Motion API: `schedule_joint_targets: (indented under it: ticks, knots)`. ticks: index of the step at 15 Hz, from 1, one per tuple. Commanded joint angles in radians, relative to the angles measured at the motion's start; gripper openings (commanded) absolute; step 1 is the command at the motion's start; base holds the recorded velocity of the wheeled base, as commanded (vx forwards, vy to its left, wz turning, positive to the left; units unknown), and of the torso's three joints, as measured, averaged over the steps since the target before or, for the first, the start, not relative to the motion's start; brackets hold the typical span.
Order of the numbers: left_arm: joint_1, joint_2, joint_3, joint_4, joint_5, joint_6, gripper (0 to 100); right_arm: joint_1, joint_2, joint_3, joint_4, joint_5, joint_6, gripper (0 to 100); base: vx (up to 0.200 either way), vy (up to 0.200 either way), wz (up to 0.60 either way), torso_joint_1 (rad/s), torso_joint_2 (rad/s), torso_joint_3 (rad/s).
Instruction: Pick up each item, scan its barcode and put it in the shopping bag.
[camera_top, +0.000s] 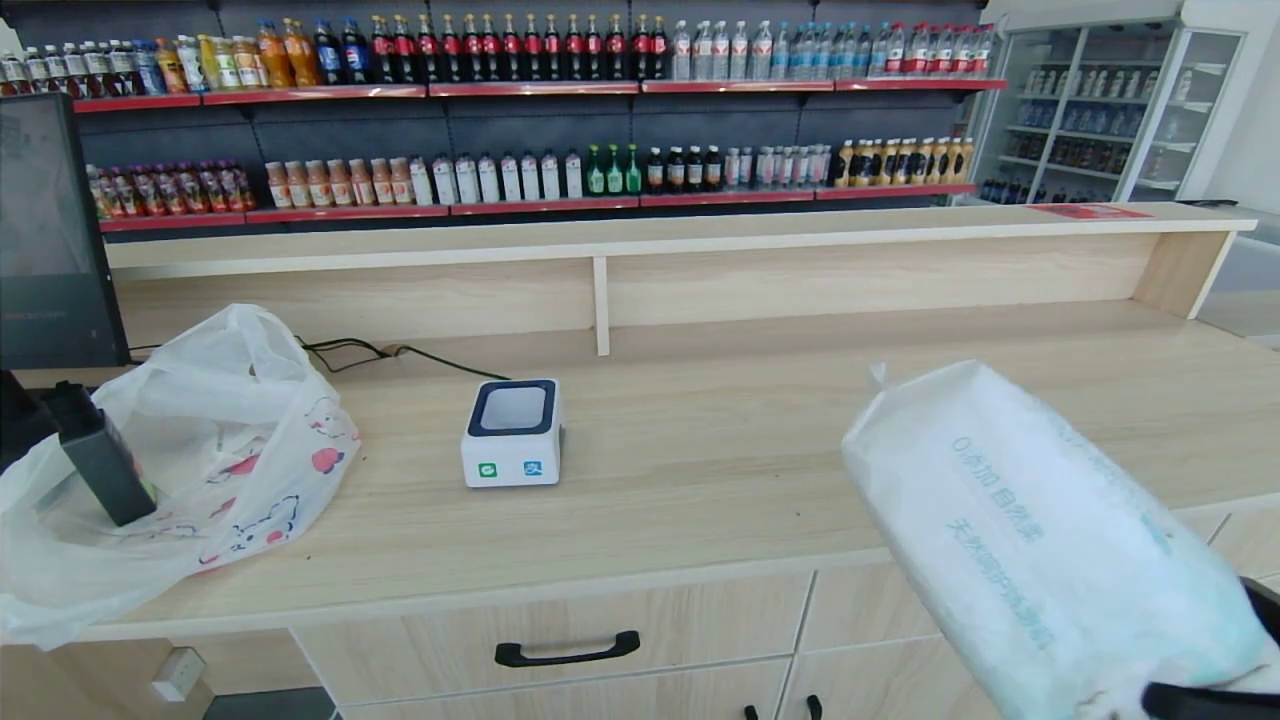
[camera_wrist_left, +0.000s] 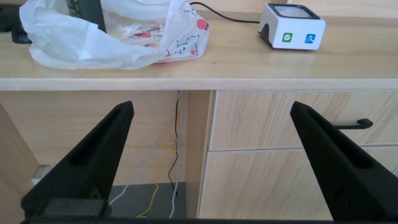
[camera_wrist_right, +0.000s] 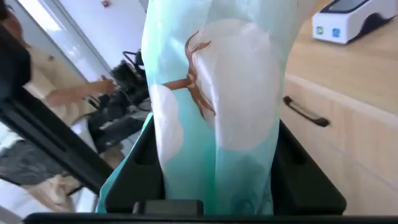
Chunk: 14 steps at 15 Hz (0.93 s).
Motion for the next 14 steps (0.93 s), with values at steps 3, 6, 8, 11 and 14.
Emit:
schedule_joint_targets:
  ticks: [3,6,8,11,14]
  knots:
    - [0.000,0.000,0.000,0.000,0.002,0.000,100,-0.058,0.314,-0.014,-0.009,-0.214,-0.395,0,0.000,0.000,0.00,0.000,0.00,0.000]
    - [0.000,0.000,0.000,0.000,0.000,0.000,100,0.040,0.343,-0.087,-0.012,-0.453,-0.473,0,0.000,0.000,0.00,0.000,0.00,0.000]
    - [0.000,0.000,0.000,0.000,0.000,0.000,100,0.103,0.340,-0.113,-0.017,-0.664,-0.502,0,0.000,0.000,0.00,0.000,0.00,0.000]
    - [0.000,0.000,0.000,0.000,0.000,0.000,100,0.146,0.330,-0.125,-0.055,-0.976,-0.513,0,0.000,0.000,0.00,0.000,0.00,0.000]
    - [0.000,0.000,0.000,0.000,0.000,0.000,100,0.151,0.356,-0.208,-0.060,-1.114,-0.505,0,0.000,0.000,0.00,0.000,0.00,0.000]
